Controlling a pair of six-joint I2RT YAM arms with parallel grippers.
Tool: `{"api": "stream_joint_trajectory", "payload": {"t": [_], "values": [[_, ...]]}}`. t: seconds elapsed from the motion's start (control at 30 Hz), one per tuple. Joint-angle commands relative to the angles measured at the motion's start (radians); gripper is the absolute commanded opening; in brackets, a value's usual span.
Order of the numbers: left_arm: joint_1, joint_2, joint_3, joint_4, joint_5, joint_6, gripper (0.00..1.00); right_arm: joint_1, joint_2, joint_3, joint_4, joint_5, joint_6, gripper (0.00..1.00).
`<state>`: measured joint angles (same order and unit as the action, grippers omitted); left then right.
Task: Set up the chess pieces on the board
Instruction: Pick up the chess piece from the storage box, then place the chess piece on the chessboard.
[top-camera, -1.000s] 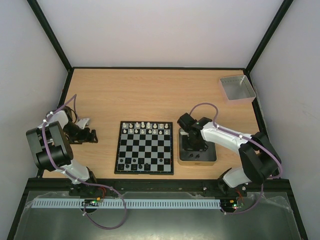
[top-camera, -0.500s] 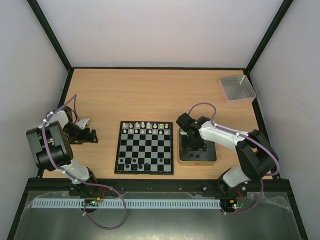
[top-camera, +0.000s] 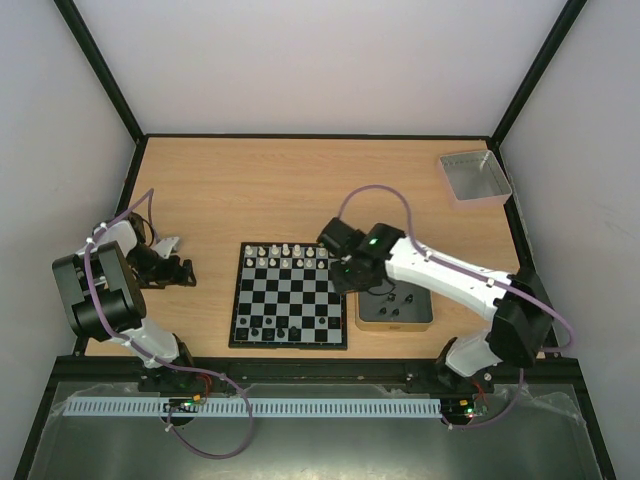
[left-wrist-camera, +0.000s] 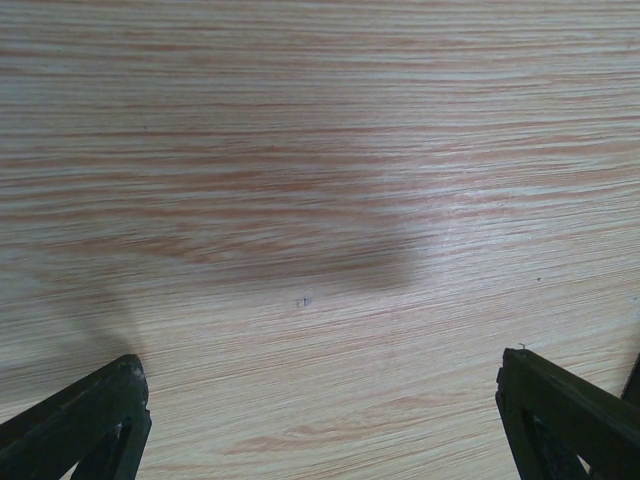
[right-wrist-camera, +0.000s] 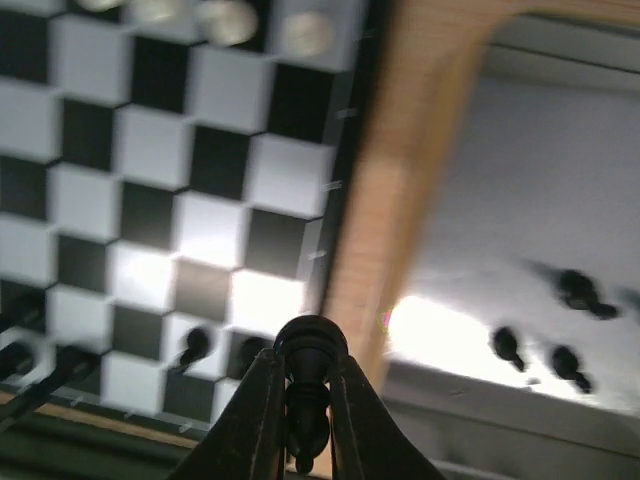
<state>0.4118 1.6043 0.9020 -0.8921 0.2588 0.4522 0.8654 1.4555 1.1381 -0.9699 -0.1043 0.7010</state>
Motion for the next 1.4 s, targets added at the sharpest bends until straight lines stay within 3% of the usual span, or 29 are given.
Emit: {"api": "stream_joint_trajectory", "payload": {"t": [0.0,0.33,0.83,1.37], "values": [[-0.008,0.005,-0.008,-0.018,0.008,0.003,0.94,0.181,0.079,0.12,-0.07,0.006,0.087,0.09],[-0.008,0.003,-0.009,-0.017,0.005,0.002,0.95,0.395,0.274,0.219,-0.022,0.022,0.116,0.09],[-0.008,0.002,-0.009,-0.015,0.003,0.0,0.95,0.42,0.312,0.053,0.156,-0.04,0.137,0.09],[-0.008,0.0,-0.009,-0.014,0.0,-0.002,0.95,0.42,0.344,0.066,0.169,-0.055,0.124,0.09]]}}
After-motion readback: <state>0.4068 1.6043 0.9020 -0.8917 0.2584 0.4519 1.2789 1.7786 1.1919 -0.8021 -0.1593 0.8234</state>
